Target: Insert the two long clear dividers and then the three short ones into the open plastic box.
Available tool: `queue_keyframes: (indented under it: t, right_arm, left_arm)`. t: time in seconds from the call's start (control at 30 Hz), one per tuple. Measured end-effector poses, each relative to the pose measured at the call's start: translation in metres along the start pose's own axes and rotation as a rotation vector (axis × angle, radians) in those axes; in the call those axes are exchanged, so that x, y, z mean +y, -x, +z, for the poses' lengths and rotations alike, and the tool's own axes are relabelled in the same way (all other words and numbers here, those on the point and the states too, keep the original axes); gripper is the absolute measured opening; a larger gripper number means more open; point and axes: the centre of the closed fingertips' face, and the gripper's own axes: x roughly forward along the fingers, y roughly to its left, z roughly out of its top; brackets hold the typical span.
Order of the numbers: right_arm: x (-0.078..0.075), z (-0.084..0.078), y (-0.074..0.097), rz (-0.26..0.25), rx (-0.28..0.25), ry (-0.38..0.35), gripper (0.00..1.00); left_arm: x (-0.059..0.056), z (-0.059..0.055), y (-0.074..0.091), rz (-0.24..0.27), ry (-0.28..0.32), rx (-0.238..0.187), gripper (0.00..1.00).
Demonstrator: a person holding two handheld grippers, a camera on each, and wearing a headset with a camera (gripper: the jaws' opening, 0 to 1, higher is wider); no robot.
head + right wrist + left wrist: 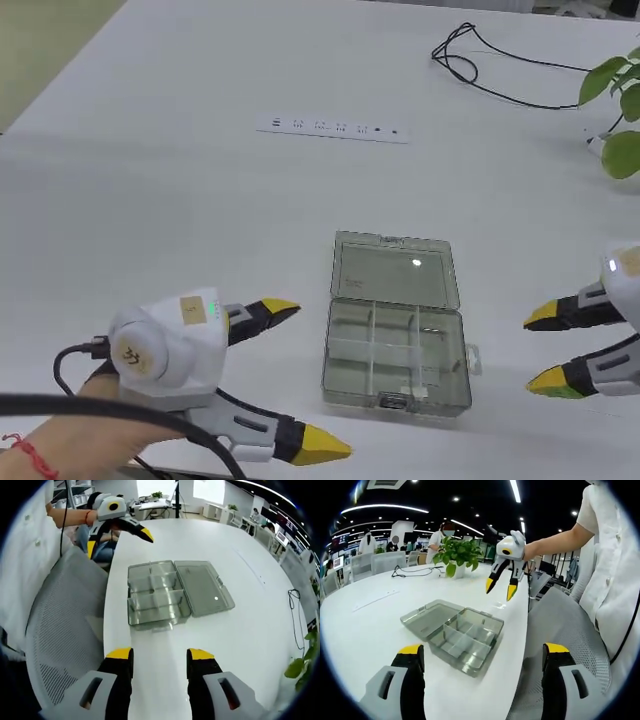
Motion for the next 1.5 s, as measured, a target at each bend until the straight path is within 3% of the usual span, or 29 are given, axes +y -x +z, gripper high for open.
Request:
queue_keyframes:
  t: [0.47,0.8,1.03,1.5]
  right_arm:
    - [-0.016,-0.089,0.008,-0.015,0.147,-0.027,0.45]
    - [-0.019,-0.12,-0.001,0.004,0.268,0.028,0.45]
    - [-0.021,-0.131,-0.006,0.003,0.31,0.053,0.45]
    - [-0.023,-0.133,-0.011,-0.007,0.342,0.109,0.39]
  left_arm:
    - [0.004,-0.002,0.002,0.009,0.001,0.008,1.0]
    - [0.005,-0.005,0.002,0.013,0.009,0.013,1.0]
    - [0.006,-0.006,0.004,0.017,0.016,0.016,1.0]
    - [0.006,-0.006,0.006,0.022,0.027,0.011,1.0]
